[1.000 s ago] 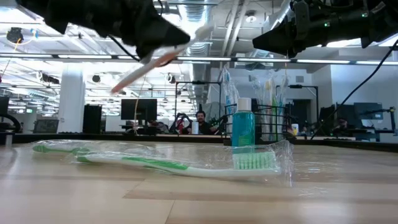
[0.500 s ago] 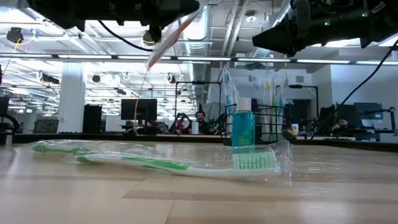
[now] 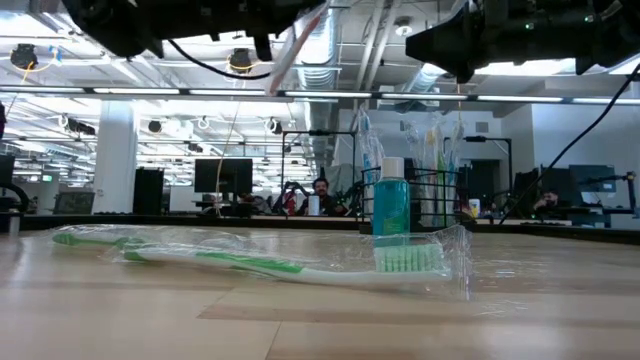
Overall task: Pick & Place toothbrushing station
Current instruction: Put the orange toothbrush into the mesh organizer
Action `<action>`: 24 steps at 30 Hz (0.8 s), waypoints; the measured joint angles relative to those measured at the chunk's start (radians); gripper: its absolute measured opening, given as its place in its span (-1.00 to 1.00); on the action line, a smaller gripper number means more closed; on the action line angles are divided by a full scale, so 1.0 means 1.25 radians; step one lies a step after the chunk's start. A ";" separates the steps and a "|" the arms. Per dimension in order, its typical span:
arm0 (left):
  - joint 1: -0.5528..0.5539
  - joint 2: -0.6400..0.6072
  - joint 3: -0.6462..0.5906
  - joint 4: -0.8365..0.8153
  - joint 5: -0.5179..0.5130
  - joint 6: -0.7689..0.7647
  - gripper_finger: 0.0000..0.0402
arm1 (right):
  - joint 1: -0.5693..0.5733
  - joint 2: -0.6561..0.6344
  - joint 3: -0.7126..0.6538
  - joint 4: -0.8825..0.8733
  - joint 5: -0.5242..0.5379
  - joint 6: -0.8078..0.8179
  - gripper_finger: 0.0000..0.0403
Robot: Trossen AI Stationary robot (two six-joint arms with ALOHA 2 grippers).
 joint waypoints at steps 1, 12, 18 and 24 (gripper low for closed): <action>0.003 0.011 0.011 0.000 0.000 0.000 -1.00 | 0.002 0.000 0.000 0.001 0.000 0.000 -0.44; 0.017 0.170 0.161 0.002 0.041 0.034 -1.00 | 0.003 0.000 0.000 0.004 -0.003 0.000 -0.44; 0.024 0.211 0.198 0.004 0.039 0.039 -1.00 | 0.015 0.000 0.000 0.012 -0.027 -0.001 -0.44; 0.033 0.236 0.212 0.007 0.035 0.039 -1.00 | 0.014 0.000 0.000 0.026 -0.028 -0.001 -0.44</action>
